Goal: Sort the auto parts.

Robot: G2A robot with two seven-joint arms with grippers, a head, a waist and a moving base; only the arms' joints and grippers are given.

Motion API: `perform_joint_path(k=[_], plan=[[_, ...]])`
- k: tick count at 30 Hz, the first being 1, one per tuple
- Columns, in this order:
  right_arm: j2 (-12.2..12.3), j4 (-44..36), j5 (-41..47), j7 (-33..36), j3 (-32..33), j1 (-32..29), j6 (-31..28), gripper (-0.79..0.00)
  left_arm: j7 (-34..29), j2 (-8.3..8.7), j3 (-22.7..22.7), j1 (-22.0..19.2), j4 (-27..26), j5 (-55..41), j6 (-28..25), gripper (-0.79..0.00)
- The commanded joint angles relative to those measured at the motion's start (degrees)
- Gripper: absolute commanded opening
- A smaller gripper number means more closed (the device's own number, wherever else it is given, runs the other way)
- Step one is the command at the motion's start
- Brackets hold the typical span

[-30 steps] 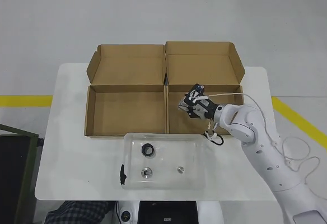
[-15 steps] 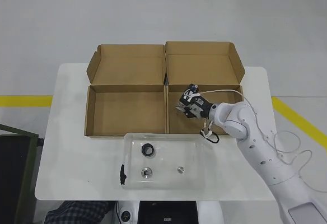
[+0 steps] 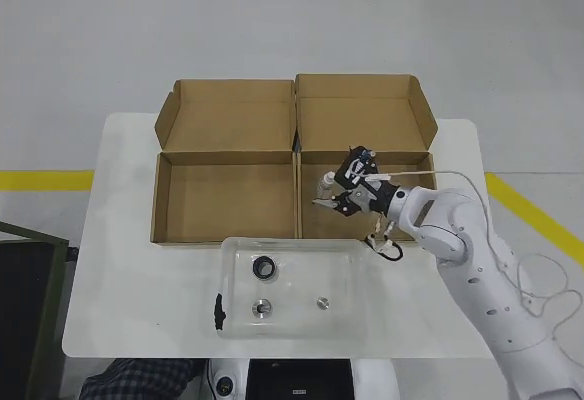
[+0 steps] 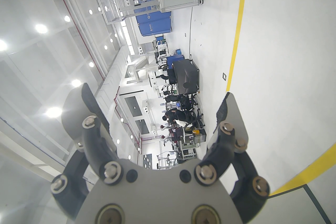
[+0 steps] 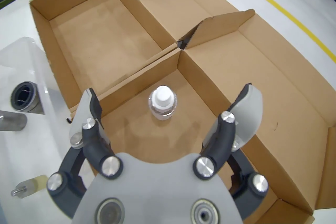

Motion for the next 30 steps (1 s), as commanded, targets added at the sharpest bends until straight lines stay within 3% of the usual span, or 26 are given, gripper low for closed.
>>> perform_joint_path(k=[1, 14, 23, 30], plan=[[0.34, -3.07, 0.75, 1.36, 0.97, -1.69, -0.72, 0.0, 0.0, 0.0, 0.0, 0.0, 0.0, 0.0, 0.0, 0.0], [2.89, -21.18, -2.77, 8.96, 4.53, -16.29, -8.15, 0.0, 0.0, 0.0, 0.0, 0.0, 0.0, 0.0, 0.0, 0.0], [4.28, -24.9, -5.27, 8.5, 6.1, -24.52, -13.19, 0.0, 0.0, 0.0, 0.0, 0.0, 0.0, 0.0, 0.0, 0.0], [4.85, -26.4, -10.53, 9.66, 5.0, -26.95, -13.76, 0.0, 0.0, 0.0, 0.0, 0.0, 0.0, 0.0, 0.0, 0.0]])
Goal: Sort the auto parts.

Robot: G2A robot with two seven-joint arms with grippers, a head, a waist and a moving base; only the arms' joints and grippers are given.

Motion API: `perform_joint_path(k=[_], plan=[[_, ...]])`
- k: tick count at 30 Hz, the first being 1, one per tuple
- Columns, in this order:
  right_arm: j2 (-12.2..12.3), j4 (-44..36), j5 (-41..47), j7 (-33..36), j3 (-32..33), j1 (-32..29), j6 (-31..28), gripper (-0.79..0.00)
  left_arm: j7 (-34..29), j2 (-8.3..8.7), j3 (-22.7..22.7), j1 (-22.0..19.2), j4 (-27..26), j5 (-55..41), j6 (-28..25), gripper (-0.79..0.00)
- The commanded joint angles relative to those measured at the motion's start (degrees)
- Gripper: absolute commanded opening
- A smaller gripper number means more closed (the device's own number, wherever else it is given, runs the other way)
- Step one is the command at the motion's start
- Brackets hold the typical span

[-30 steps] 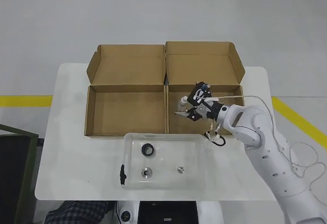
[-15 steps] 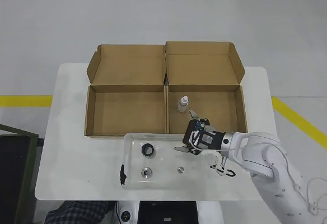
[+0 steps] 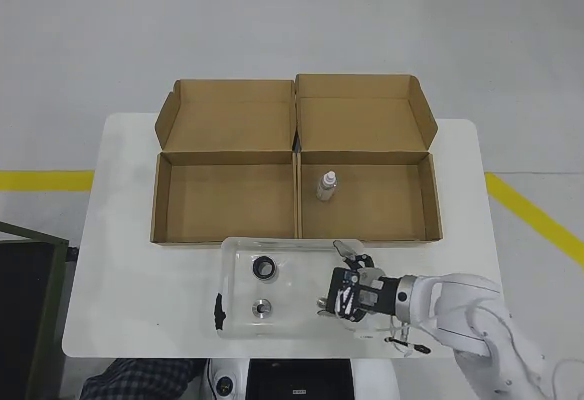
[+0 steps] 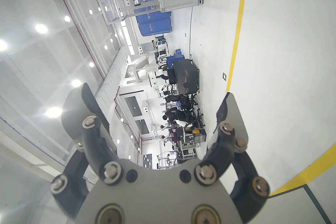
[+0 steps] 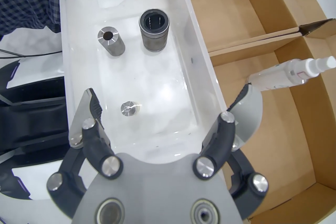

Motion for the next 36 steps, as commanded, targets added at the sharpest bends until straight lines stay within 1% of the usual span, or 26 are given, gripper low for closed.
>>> perform_joint_path(k=[1, 6, 13, 22, 30, 36], plan=[[0.05, -0.14, -1.44, 0.36, -0.75, -0.11, 0.32, 0.0, 0.0, 0.0, 0.0, 0.0, 0.0, 0.0, 0.0, 0.0], [0.06, 0.31, -4.7, 2.2, -3.55, 0.37, 1.16, 0.0, 0.0, 0.0, 0.0, 0.0, 0.0, 0.0, 0.0, 0.0], [0.05, 0.98, -5.79, 4.47, -6.43, 1.78, 1.38, 0.0, 0.0, 0.0, 0.0, 0.0, 0.0, 0.0, 0.0, 0.0], [0.05, 1.59, -6.5, 9.29, -9.9, 3.43, 1.43, 0.0, 0.0, 0.0, 0.0, 0.0, 0.0, 0.0, 0.0, 0.0], [-0.05, 3.94, -6.08, 12.16, -12.04, 5.34, 2.4, -0.132, 0.0, 0.0, 0.0, 0.0, 0.0, 0.0, 0.0, 0.0], [-0.2, 6.4, -4.46, 13.4, -13.87, 7.1, 2.02, -0.203, 0.0, 0.0, 0.0, 0.0, 0.0, 0.0, 0.0, 0.0]])
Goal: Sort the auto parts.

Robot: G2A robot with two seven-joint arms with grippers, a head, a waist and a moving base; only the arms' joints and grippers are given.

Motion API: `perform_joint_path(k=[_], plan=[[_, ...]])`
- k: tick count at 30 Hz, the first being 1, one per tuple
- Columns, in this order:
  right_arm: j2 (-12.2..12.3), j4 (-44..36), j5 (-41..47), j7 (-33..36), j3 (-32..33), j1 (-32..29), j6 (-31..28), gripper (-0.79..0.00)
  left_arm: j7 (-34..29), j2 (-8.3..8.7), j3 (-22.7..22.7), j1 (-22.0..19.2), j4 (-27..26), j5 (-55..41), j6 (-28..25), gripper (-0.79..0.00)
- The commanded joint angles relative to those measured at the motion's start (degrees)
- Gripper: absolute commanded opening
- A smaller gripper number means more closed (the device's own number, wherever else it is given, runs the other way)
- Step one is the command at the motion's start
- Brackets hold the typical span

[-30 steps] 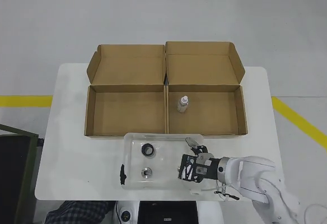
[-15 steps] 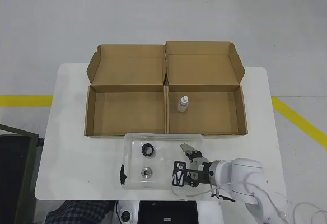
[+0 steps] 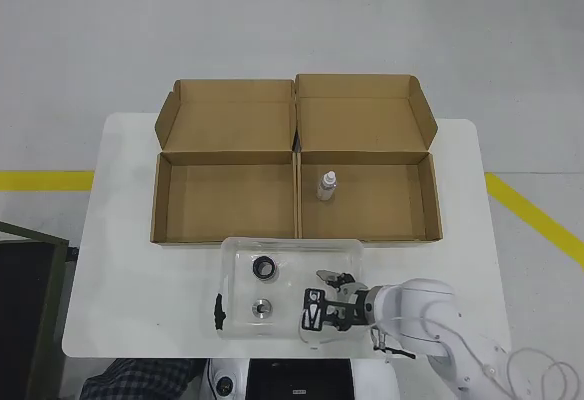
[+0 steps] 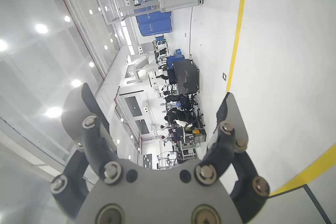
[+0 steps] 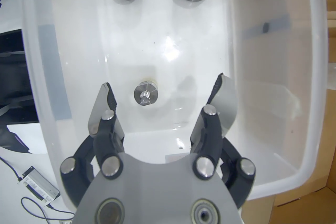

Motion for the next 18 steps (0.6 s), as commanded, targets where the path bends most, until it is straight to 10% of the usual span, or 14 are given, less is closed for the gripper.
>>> perform_joint_path(k=[1, 13, 18], plan=[[-0.05, 0.71, 0.34, 0.69, -0.59, 0.6, -0.08, -0.222, 0.0, 0.0, 0.0, 0.0, 0.0, 0.0, 0.0, 0.0], [-0.21, 3.0, 2.44, 4.54, -3.49, 3.44, 0.4, -0.505, 0.0, 0.0, 0.0, 0.0, 0.0, 0.0, 0.0, 0.0], [-0.17, 3.1, 3.4, 5.71, -4.17, 4.21, 0.49, -0.785, 0.0, 0.0, 0.0, 0.0, 0.0, 0.0, 0.0, 0.0]])
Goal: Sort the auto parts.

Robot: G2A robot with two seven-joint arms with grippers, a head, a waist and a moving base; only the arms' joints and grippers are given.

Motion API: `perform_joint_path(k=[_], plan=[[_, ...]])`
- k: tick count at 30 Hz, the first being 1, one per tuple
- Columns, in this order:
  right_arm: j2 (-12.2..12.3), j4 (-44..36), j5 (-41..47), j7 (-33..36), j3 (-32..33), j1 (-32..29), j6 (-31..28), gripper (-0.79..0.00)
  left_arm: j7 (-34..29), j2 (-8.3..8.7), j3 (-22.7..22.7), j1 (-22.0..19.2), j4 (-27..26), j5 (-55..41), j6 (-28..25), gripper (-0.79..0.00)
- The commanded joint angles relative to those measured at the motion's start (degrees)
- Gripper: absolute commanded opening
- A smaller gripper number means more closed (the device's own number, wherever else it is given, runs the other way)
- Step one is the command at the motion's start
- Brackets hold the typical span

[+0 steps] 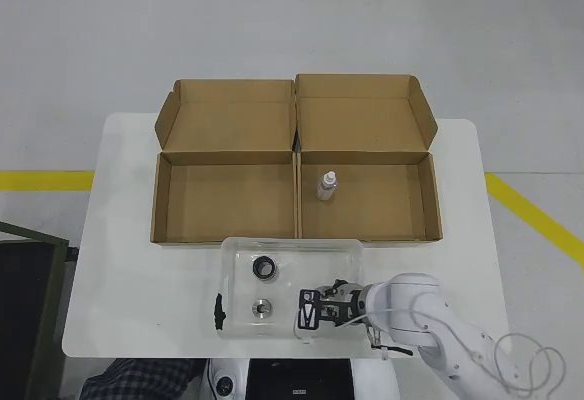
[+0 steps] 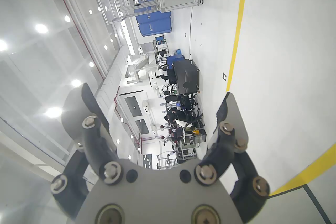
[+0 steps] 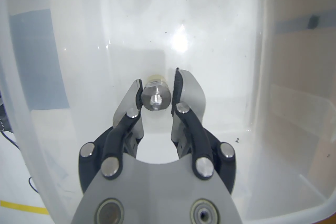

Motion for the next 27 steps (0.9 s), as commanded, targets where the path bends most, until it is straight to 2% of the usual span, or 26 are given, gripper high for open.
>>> perform_joint_path(k=[1, 5, 12, 19, 27], plan=[[0.02, -0.17, 0.4, 0.26, -0.23, 0.22, 0.18, -0.785, 0.0, 0.0, 0.0, 0.0, 0.0, 0.0, 0.0, 0.0], [0.12, -0.78, 1.81, -0.66, -0.27, 0.48, 0.03, -0.785, 0.0, 0.0, 0.0, 0.0, 0.0, 0.0, 0.0, 0.0], [0.68, -1.4, 5.06, -8.06, 2.66, -0.21, -0.64, -0.785, 0.0, 0.0, 0.0, 0.0, 0.0, 0.0, 0.0, 0.0], [1.33, -0.95, 7.03, -18.81, 6.79, -1.99, -1.21, -0.785, 0.0, 0.0, 0.0, 0.0, 0.0, 0.0, 0.0, 0.0], [1.82, 0.77, 8.88, -35.09, 12.37, -4.91, -0.61, -0.785, 0.0, 0.0, 0.0, 0.0, 0.0, 0.0, 0.0, 0.0]])
